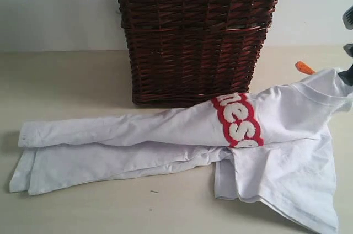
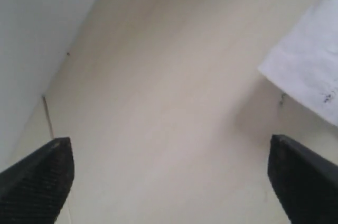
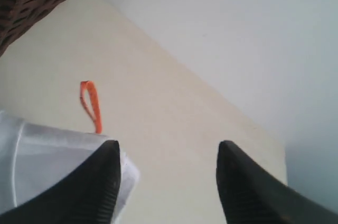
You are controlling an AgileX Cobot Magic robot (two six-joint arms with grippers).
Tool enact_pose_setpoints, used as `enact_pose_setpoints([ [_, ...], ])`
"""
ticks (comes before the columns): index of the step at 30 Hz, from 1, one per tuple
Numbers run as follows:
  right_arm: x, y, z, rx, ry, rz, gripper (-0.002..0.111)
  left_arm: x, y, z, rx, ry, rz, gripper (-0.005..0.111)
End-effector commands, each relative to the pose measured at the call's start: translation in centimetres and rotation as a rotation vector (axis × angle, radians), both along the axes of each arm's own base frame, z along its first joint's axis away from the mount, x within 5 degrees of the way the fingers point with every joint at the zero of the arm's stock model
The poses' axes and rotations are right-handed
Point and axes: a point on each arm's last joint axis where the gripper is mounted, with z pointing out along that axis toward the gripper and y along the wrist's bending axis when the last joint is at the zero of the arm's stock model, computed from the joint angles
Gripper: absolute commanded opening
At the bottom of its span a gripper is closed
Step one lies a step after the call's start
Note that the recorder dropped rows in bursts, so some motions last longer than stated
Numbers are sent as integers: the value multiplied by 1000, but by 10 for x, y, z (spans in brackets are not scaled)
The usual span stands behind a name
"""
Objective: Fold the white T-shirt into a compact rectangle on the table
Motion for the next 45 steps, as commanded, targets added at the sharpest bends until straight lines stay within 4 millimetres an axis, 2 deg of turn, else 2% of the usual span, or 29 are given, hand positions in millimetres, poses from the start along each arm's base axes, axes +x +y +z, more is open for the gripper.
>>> enact_pose_setpoints([
  [1, 0, -7, 27, 16, -232, -81, 54, -1, -7, 12, 38, -40, -70, 95],
  [4, -7, -7, 39, 75, -282, -102, 53, -8, -19, 9, 4, 48, -105, 95],
  [6, -14, -5, 44, 119, -259, -98, 49, -14, -30, 9, -16, 98, -141, 95],
  [8, -25, -1, 47, 164, -200, -84, 41, -20, -41, 11, -55, 134, -158, 95],
  [12, -54, 10, 44, 228, 47, -14, 20, -34, -64, 21, -121, 162, -218, 95],
  [14, -69, 16, 38, 247, 191, 24, 8, -41, -75, 22, -139, 185, -257, 90],
  [15, -74, 18, 35, 252, 255, 41, 3, -43, -78, 22, -142, 201, -273, 85],
  [17, -84, 21, 33, 258, 332, 70, 0, -49, -87, 18, -151, 241, -304, 66],
  [21, -90, 23, 40, 248, 307, 108, 0, -49, -94, 9, -139, 267, -333, 10],
  [22, -90, 24, 42, 252, 291, 114, 0, -46, -95, 6, -140, 264, -325, 1],
  [28, -91, 27, 45, 314, 266, 116, 0, -33, -98, -27, -111, 344, -305, 0],
  [32, -91, 27, 45, 316, 266, 116, 0, -26, -101, -40, -24, 386, -381, 0],
  [37, -91, 27, 45, 316, 266, 116, 0, -12, -106, -60, 0, 455, -392, 0],
  [41, -91, 27, 45, 316, 266, 116, 0, -5, -111, -67, 55, 519, -468, 0],
  [44, -91, 28, 45, 318, 265, 116, 0, -7, -113, -68, 35, 630, -480, 0],
  [45, -91, 28, 45, 326, 264, 116, 0, -14, -114, -68, 9, 719, -492, 0],
])
